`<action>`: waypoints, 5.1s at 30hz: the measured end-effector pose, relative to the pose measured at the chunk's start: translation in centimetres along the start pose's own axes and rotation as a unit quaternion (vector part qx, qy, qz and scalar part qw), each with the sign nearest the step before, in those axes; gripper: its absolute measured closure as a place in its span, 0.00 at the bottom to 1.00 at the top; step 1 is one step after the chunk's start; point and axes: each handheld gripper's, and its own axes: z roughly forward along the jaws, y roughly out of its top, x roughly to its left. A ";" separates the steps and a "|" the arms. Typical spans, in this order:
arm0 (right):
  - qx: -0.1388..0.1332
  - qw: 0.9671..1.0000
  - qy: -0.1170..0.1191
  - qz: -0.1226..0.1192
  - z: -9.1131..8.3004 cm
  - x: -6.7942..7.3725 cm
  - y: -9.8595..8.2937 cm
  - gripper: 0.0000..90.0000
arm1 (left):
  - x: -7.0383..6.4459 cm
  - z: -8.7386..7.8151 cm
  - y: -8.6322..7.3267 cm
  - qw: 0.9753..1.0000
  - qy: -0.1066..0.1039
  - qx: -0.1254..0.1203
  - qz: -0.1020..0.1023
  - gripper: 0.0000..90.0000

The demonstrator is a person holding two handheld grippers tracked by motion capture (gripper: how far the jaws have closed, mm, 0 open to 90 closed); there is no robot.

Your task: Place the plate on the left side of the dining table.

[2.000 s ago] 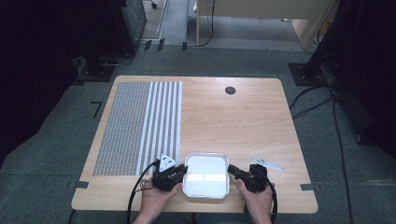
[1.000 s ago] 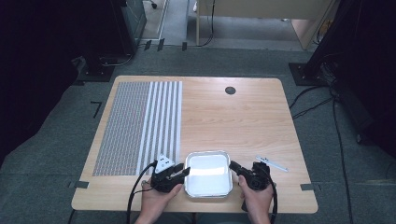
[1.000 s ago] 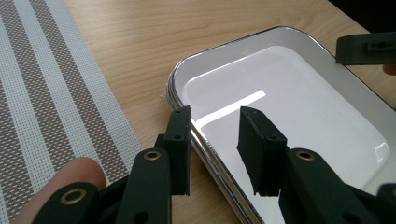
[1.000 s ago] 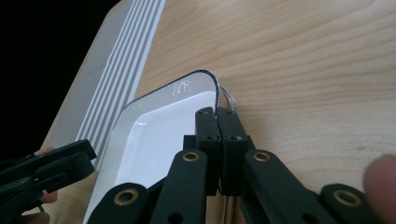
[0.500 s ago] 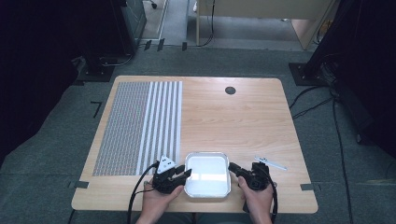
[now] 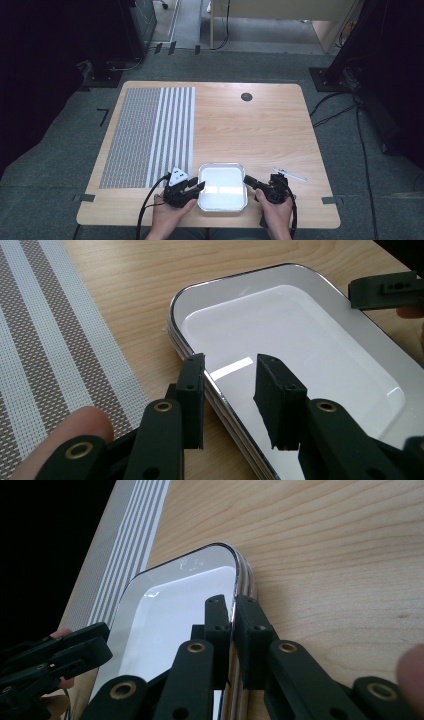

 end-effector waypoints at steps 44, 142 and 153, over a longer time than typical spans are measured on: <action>-0.071 0.987 -0.108 -0.101 -4.5 1.8 -0.7 0.84 | -1.8 0.6 0.7 1.000 -0.005 -0.004 0.009 0.61; 0.032 0.994 -0.075 -0.078 14.8 16.3 2.6 0.99 | 14.9 -7.1 7.3 0.988 0.146 -0.023 -0.051 0.96; 0.048 0.993 -0.074 -0.076 19.3 18.4 3.8 0.99 | 18.7 -7.2 8.6 0.982 0.178 -0.014 -0.068 0.98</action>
